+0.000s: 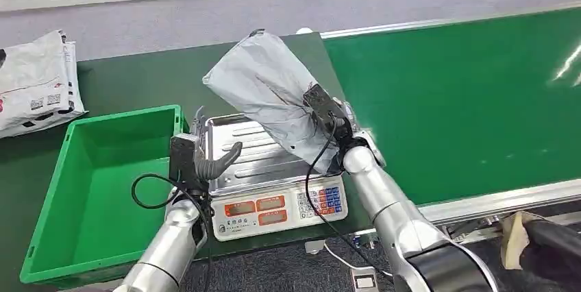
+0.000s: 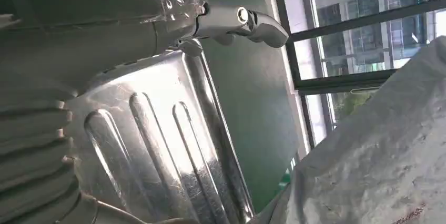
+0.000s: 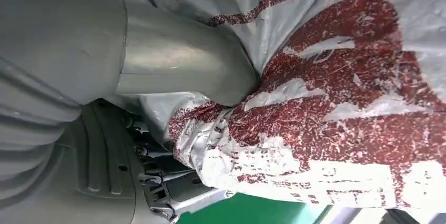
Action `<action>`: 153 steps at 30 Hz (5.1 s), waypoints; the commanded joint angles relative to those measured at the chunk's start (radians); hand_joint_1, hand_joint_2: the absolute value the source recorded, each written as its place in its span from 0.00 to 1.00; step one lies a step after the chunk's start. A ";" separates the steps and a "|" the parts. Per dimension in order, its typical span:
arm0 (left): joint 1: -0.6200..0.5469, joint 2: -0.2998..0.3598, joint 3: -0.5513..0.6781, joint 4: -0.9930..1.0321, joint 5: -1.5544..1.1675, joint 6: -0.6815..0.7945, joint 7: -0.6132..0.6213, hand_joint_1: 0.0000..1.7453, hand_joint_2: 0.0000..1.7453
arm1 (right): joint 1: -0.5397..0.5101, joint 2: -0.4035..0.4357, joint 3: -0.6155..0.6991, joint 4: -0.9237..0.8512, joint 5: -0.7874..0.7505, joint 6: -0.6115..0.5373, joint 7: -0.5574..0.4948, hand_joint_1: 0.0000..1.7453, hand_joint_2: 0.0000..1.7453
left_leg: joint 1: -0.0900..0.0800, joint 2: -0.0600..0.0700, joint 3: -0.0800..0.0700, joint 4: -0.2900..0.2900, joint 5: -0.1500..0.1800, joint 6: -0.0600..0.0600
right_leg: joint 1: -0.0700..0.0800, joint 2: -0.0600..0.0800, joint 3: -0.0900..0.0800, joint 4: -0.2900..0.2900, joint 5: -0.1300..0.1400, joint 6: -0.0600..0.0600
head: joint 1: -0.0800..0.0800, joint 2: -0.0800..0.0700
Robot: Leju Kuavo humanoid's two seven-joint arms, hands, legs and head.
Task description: Moved the parcel from conveyor to table for the left to box.
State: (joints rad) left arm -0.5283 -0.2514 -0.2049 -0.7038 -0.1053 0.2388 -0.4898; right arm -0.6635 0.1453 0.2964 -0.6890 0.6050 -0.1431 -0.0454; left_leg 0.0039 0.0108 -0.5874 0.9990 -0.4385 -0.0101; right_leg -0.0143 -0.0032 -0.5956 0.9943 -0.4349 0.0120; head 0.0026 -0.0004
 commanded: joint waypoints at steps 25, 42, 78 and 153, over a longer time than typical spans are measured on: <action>-0.019 0.026 0.102 0.015 0.095 0.194 -0.091 0.00 1.00 | -0.071 -0.021 0.151 0.070 0.014 -0.081 -0.047 0.00 1.00 | 0.001 0.000 0.002 -0.002 0.000 0.000 | 0.002 0.001 0.002 -0.003 0.000 -0.001 | 0.000 0.000; -0.063 0.024 0.131 0.052 0.188 0.266 -0.203 0.00 1.00 | -0.079 -0.052 0.161 0.033 -0.023 -0.078 -0.102 0.00 1.00 | 0.001 -0.002 -0.001 0.001 0.000 0.000 | 0.001 -0.001 -0.001 -0.001 0.000 -0.001 | 0.000 0.000; -0.331 0.009 -0.635 0.479 -0.812 -0.275 0.370 1.00 1.00 | 0.017 0.020 -0.111 -0.030 -0.424 -0.148 -0.310 0.00 1.00 | 0.000 0.000 -0.001 0.000 0.001 0.001 | 0.000 0.000 0.000 -0.001 0.002 -0.001 | 0.000 0.000; -0.415 0.228 -0.253 0.380 -1.439 0.236 1.074 1.00 1.00 | -0.164 -0.080 -0.197 0.304 -0.405 -0.158 -0.308 0.00 1.00 | -0.001 -0.004 -0.010 0.002 0.008 0.000 | 0.000 -0.006 -0.010 0.002 0.005 -0.004 | 0.000 0.000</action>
State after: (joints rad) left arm -0.9341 -0.0450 -0.5794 -0.3555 -1.5404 0.4456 0.6100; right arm -0.7214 0.1449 0.1267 -0.5573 0.2186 -0.3098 -0.3506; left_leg 0.0031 0.0069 -0.5982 1.0005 -0.4304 -0.0107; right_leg -0.0149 -0.0095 -0.6060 0.9969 -0.4296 0.0086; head 0.0023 -0.0004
